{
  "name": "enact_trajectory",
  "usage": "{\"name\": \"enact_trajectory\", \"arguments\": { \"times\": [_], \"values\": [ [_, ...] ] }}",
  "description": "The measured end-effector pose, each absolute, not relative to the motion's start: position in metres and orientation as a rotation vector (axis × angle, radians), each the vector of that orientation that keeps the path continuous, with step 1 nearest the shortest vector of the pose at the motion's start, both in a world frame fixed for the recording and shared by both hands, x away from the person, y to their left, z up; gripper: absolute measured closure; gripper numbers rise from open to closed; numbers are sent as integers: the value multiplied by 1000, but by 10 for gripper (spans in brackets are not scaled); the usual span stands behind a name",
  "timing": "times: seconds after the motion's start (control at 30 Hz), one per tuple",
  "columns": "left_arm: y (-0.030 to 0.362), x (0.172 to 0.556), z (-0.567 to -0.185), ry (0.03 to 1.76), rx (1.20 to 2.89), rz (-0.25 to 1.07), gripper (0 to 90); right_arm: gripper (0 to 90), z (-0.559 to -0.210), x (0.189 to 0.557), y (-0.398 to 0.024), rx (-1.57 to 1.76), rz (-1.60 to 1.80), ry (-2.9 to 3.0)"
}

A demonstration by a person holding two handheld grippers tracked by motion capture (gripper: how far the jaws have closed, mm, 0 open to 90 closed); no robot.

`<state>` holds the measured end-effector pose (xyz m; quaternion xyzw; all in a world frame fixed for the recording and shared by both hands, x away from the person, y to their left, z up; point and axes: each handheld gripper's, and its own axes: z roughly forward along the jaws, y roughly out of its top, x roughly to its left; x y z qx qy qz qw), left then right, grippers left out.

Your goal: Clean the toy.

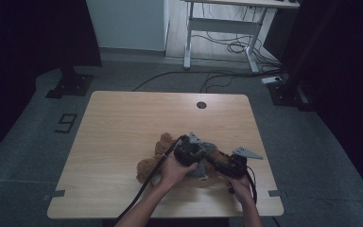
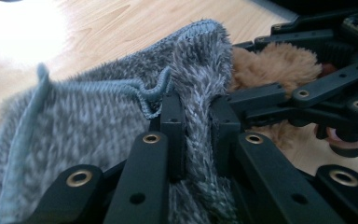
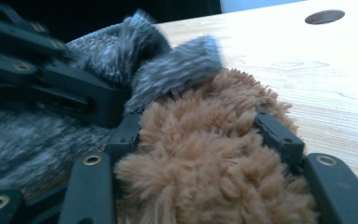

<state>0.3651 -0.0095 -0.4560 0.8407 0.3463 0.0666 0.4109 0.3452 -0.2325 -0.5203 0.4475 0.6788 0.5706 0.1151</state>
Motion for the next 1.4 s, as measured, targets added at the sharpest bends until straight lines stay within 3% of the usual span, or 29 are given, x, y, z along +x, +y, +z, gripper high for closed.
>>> {"name": "enact_trajectory", "arguments": {
  "times": [0.23,0.5,0.63,0.8,1.0,1.23,1.4],
  "values": [
    [7,354,-453,858,2087,220,793,385,-518,344,-235,1283,1667,2012],
    [21,341,-455,848,2038,253,793,182,-521,347,-247,1287,1705,2077],
    [22,341,-456,852,2036,252,793,144,-520,345,-251,1236,1729,2142],
    [23,342,-456,857,2035,250,793,144,-522,342,-251,1156,1669,2233],
    [18,342,-446,861,2031,254,791,262,-520,339,-239,1129,1588,2254],
    [-25,334,-427,747,2063,267,789,284,-517,338,-230,1154,1543,2226],
    [-49,346,-441,764,2139,270,789,289,-516,337,-229,1163,1533,2216]
  ]
}}
